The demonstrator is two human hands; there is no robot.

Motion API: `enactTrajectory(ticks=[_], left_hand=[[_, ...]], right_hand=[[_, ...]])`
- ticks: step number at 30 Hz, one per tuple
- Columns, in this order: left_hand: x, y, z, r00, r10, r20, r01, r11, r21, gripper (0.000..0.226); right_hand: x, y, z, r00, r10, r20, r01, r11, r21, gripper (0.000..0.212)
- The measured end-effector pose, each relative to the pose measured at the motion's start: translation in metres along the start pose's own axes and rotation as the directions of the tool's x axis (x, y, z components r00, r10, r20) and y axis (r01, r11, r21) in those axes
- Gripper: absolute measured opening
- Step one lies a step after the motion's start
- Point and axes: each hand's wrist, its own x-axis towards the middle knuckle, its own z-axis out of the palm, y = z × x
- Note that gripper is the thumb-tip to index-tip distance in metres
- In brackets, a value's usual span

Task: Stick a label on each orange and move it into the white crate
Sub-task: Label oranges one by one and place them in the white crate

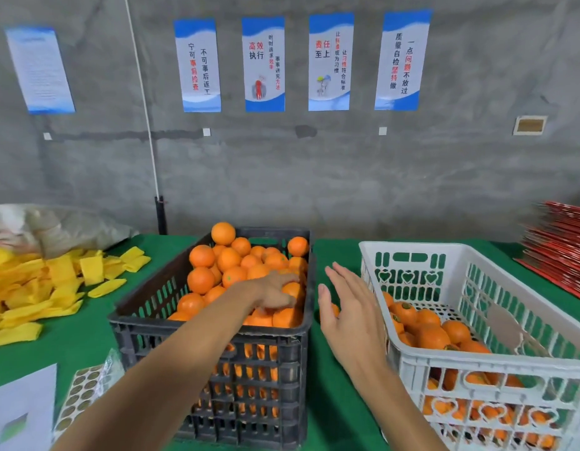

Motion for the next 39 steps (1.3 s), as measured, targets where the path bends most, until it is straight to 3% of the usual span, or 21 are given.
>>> enactTrajectory(ticks=[2,4,6,9,11,14,16,18,19,20,21,23,24,25,26,29,33,39], left_hand=[[0.006,-0.002,0.006,0.999,0.04,-0.023,-0.043,0.99,-0.136,0.06],[0.009,0.0,0.009,0.994,0.073,-0.087,-0.083,0.99,-0.117,0.044],[0.006,0.003,0.008,0.989,0.081,-0.126,-0.079,0.997,0.018,0.035],[-0.004,0.017,0.004,0.954,0.172,-0.247,-0.108,0.962,0.251,0.044],[-0.017,0.03,-0.002,0.865,0.251,-0.434,-0.123,0.946,0.301,0.051],[-0.042,0.045,-0.006,0.66,0.335,-0.672,-0.21,0.942,0.263,0.039],[-0.052,0.051,0.002,0.516,0.439,-0.736,-0.325,0.895,0.306,0.018],[-0.056,0.052,0.012,0.438,0.488,-0.755,-0.393,0.859,0.327,0.012],[-0.055,0.051,0.014,0.446,0.46,-0.768,-0.384,0.873,0.3,0.014],[-0.05,0.048,0.014,0.505,0.395,-0.768,-0.335,0.909,0.248,0.022],[-0.045,0.043,0.012,0.624,0.295,-0.723,-0.247,0.953,0.176,0.035],[-0.034,0.03,0.005,0.918,0.054,-0.394,-0.034,0.998,0.058,0.058],[-0.032,0.027,0.003,0.983,-0.034,-0.18,0.047,0.997,0.066,0.061],[-0.03,0.026,0.002,0.996,-0.093,-0.015,0.094,0.989,0.113,0.059],[-0.027,0.026,0.003,0.99,-0.122,0.066,0.109,0.98,0.167,0.056],[-0.024,0.032,0.007,0.99,-0.109,0.086,0.08,0.955,0.285,0.054],[-0.017,0.024,0.015,0.955,-0.169,0.244,0.099,0.957,0.273,0.087],[-0.016,0.013,0.008,0.973,-0.188,0.131,0.127,0.918,0.375,0.073]], right_hand=[[-0.005,0.002,0.006,1.0,0.019,0.002,-0.019,1.0,0.024,0.038],[-0.01,0.004,0.01,0.999,0.038,0.02,-0.039,0.999,0.038,0.037],[-0.015,0.006,0.011,0.998,0.055,0.045,-0.057,0.997,0.048,0.037],[-0.018,0.007,0.006,0.995,0.073,0.063,-0.077,0.995,0.067,0.038],[-0.017,0.006,0.0,0.995,0.078,0.061,-0.084,0.992,0.098,0.039],[-0.012,0.006,-0.006,0.992,0.115,0.056,-0.125,0.968,0.218,0.043],[-0.006,0.007,-0.006,0.979,0.169,0.111,-0.194,0.939,0.284,0.049],[0.001,0.006,-0.001,0.955,0.223,0.195,-0.276,0.91,0.31,0.056],[0.005,0.006,0.002,0.937,0.246,0.248,-0.318,0.893,0.318,0.059],[0.009,0.006,0.007,0.916,0.269,0.296,-0.362,0.873,0.327,0.06],[0.011,0.007,0.011,0.899,0.294,0.324,-0.401,0.851,0.34,0.06],[0.009,0.011,0.017,0.89,0.323,0.321,-0.432,0.824,0.368,0.057],[0.005,0.013,0.02,0.891,0.331,0.311,-0.435,0.819,0.374,0.056],[0.001,0.015,0.022,0.89,0.339,0.305,-0.44,0.814,0.378,0.055],[-0.003,0.017,0.024,0.887,0.346,0.306,-0.447,0.809,0.38,0.055],[-0.013,0.019,0.032,0.878,0.353,0.322,-0.46,0.808,0.369,0.055],[-0.021,0.017,0.035,0.886,0.324,0.332,-0.44,0.813,0.38,0.055],[-0.025,0.013,0.033,0.894,0.312,0.322,-0.427,0.81,0.402,0.055]])
